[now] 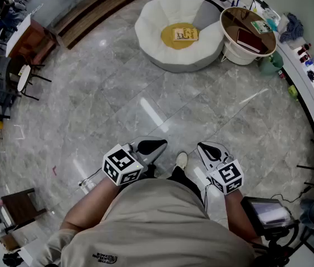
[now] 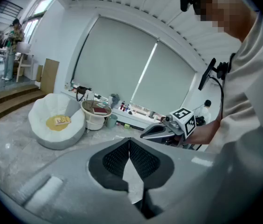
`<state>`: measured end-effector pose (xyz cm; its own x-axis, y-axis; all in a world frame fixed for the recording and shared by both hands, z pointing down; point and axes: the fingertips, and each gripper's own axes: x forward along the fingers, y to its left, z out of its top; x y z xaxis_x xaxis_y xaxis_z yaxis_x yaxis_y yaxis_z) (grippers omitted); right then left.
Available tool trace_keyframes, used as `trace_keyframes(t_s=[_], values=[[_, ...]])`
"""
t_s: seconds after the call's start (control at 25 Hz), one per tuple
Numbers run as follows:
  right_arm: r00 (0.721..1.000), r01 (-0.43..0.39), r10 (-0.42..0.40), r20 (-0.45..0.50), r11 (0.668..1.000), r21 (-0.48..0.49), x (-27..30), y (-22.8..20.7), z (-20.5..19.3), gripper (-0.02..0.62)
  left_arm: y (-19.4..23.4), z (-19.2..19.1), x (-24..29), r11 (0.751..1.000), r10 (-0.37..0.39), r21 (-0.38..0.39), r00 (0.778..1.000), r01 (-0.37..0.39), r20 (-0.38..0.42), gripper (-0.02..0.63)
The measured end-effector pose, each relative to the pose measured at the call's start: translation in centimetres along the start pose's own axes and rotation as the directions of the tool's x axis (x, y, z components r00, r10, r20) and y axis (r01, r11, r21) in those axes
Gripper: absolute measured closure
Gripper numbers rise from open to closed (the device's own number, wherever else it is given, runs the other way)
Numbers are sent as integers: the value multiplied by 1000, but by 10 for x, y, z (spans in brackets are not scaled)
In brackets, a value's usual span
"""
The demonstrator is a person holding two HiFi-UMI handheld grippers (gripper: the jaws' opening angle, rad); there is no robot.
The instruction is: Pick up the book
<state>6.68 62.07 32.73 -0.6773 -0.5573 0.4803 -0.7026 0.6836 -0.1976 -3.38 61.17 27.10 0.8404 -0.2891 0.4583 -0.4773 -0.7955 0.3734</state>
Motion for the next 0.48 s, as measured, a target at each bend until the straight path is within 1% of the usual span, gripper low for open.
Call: trace_keyframes(t_s=[0.12,0.24,0.32,0.48], values=[[1000,0,0,-4,1000,-19,38,14,24,583,42,-7,-37,999,30,-45,999,-29,23,598],[1000,20,-21,-11,999,-37,71,32,45,583,76,-13,-72,998,30,-62,998,-27,48,598],[999,43,-44,-15,998,-39,91,40,60,583,98,-10,-89,998,17,-55,998,-13,69,598],[998,66,-66,-9,997,-35,139,55,95,583,150,9,-123,1000,-19,-11,995,20,98,598]])
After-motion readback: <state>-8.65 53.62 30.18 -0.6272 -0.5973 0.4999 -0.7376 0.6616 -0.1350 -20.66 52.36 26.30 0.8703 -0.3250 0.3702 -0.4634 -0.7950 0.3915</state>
